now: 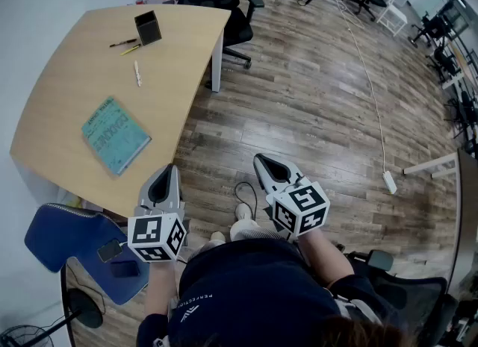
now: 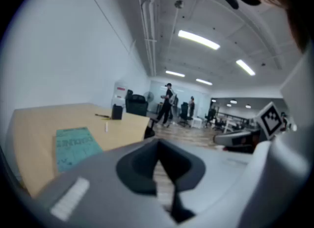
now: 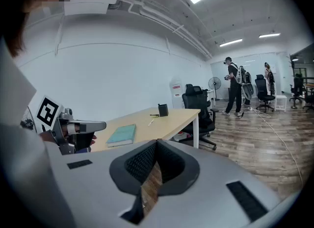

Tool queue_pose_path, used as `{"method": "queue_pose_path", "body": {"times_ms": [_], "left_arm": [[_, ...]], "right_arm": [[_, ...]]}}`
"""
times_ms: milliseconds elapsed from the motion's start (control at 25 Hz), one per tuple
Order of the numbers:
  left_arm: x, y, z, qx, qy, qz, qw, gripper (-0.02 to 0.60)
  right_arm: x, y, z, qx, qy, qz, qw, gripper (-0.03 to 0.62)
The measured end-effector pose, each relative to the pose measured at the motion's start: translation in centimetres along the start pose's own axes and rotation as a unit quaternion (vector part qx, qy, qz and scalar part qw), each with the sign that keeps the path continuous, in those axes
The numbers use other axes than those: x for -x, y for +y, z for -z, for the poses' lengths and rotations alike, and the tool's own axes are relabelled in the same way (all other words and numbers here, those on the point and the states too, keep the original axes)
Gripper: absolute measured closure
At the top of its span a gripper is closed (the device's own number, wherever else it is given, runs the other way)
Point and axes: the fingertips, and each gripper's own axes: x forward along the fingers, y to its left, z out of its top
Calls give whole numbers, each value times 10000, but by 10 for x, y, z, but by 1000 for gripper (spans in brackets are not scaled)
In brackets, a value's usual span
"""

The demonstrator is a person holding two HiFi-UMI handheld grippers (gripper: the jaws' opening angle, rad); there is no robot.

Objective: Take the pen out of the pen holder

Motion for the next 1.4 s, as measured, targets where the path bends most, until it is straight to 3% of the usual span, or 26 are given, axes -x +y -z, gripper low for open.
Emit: {"method": "queue_pose_path", "body": {"times_ms": [1080, 1400], "left_arm": [[-47, -20, -20, 166, -199, -674, 9974, 575], [-63, -42, -16, 134, -76, -617, 9980, 577]], "right_arm": [[-39, -46, -27, 215, 116, -932, 9953, 592], [-44, -60, -25, 408, 249, -1283, 9906, 592]]}}
